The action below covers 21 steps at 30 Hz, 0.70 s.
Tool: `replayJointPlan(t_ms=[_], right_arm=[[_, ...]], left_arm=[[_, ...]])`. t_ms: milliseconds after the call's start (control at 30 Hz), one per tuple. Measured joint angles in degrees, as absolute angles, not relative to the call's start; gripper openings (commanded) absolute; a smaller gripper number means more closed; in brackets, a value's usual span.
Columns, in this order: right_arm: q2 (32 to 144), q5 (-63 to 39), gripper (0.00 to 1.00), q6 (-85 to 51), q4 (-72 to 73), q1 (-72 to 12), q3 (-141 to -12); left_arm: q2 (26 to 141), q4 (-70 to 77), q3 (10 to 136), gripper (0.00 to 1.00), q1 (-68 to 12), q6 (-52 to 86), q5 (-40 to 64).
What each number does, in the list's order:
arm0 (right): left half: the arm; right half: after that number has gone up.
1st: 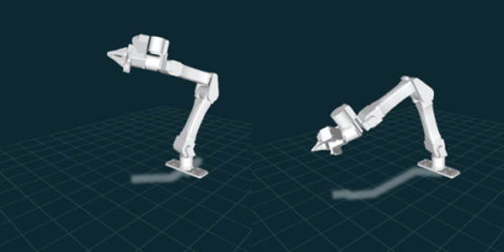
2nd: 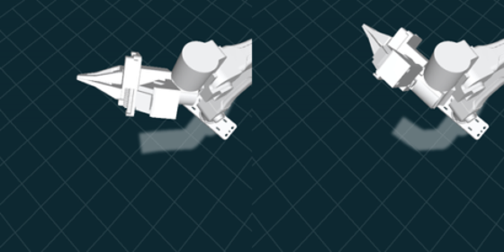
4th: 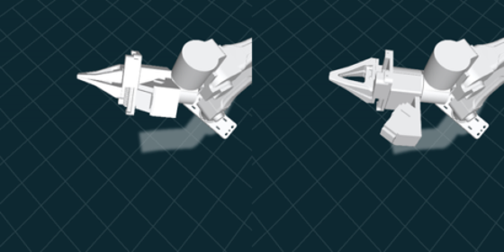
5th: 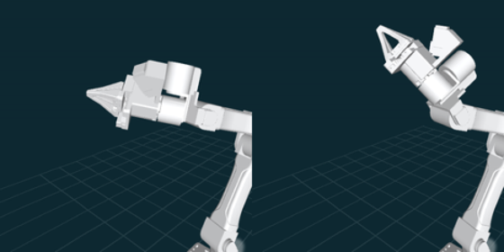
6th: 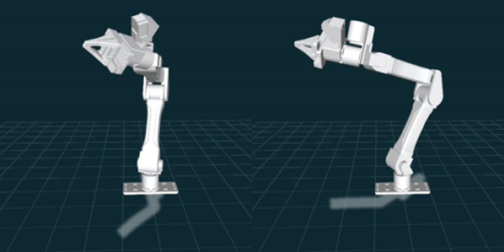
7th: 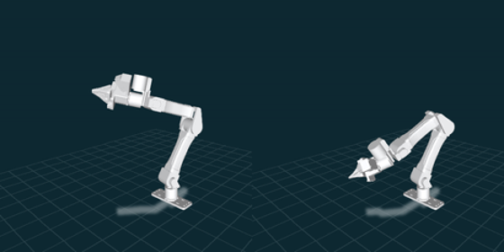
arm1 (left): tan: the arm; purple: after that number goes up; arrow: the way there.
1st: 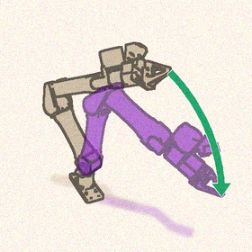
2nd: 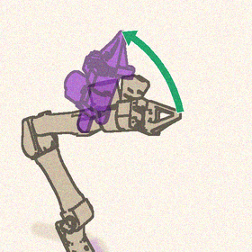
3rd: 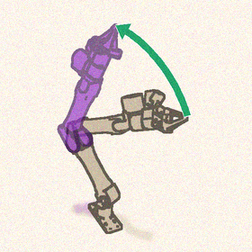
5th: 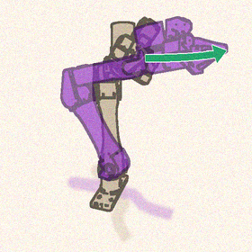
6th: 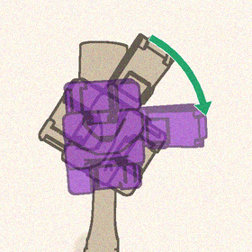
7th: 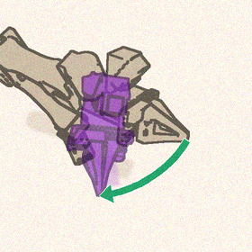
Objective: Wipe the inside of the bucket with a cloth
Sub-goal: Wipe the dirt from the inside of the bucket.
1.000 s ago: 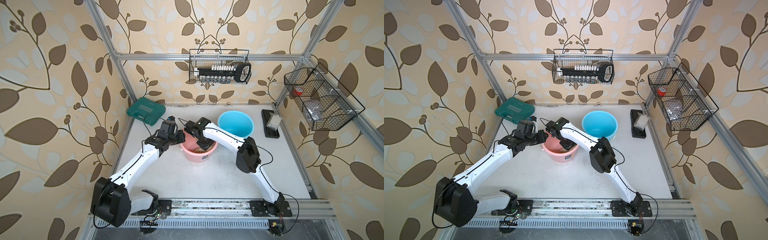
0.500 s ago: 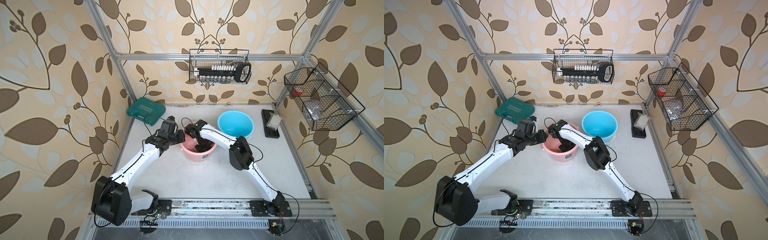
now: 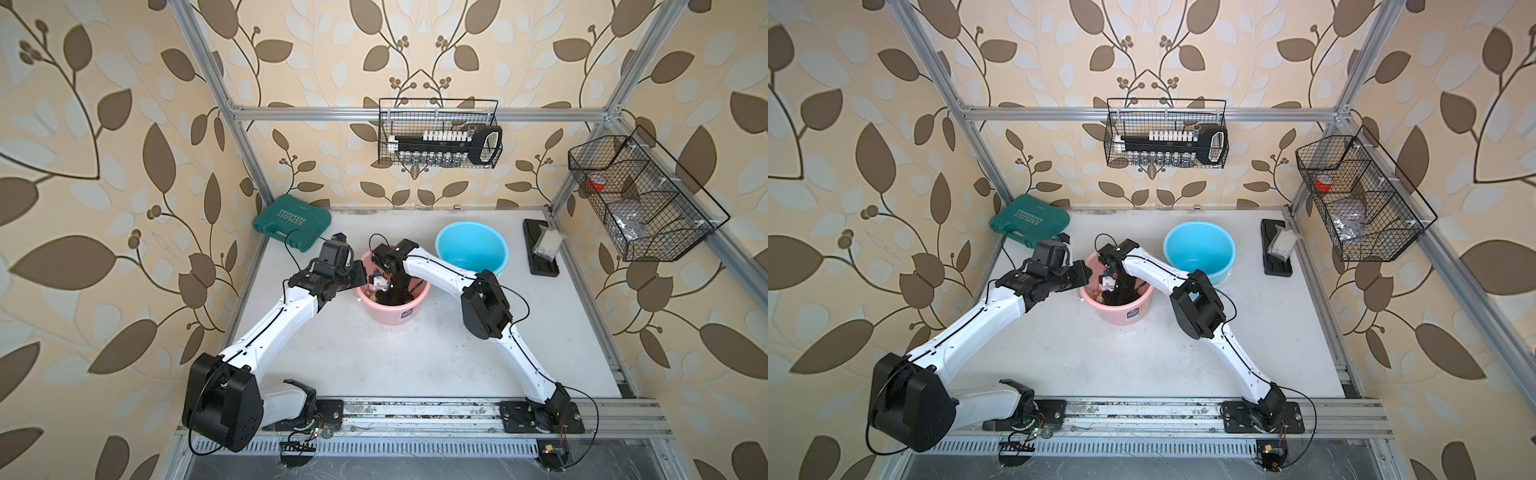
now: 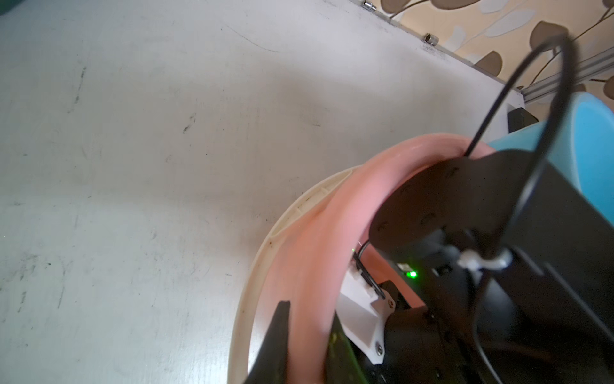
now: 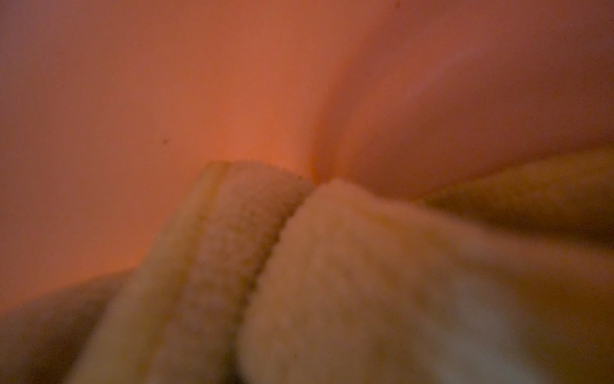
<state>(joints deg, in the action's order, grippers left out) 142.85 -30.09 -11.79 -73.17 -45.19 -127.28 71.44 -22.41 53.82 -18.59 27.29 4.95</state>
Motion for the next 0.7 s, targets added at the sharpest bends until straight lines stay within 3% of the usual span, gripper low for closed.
replayJointPlan(t_ms=[400, 567, 700], right_arm=[[131.1, -41.9, 0.0, -20.4, -53.1, -42.3, -115.6], [127.1, -33.1, 0.0, -20.9, -52.0, -42.7, -116.5], [126.9, -17.3, 0.0, -20.0, -58.6, -42.7, -122.5]], left_arm=[[70.9, -22.2, 53.9, 0.0, -18.3, 27.4, 3.7], [70.8, -22.4, 53.9, 0.0, -18.4, 27.2, 4.0], [70.8, -23.0, 53.9, 0.0, -18.7, 27.0, 4.0]])
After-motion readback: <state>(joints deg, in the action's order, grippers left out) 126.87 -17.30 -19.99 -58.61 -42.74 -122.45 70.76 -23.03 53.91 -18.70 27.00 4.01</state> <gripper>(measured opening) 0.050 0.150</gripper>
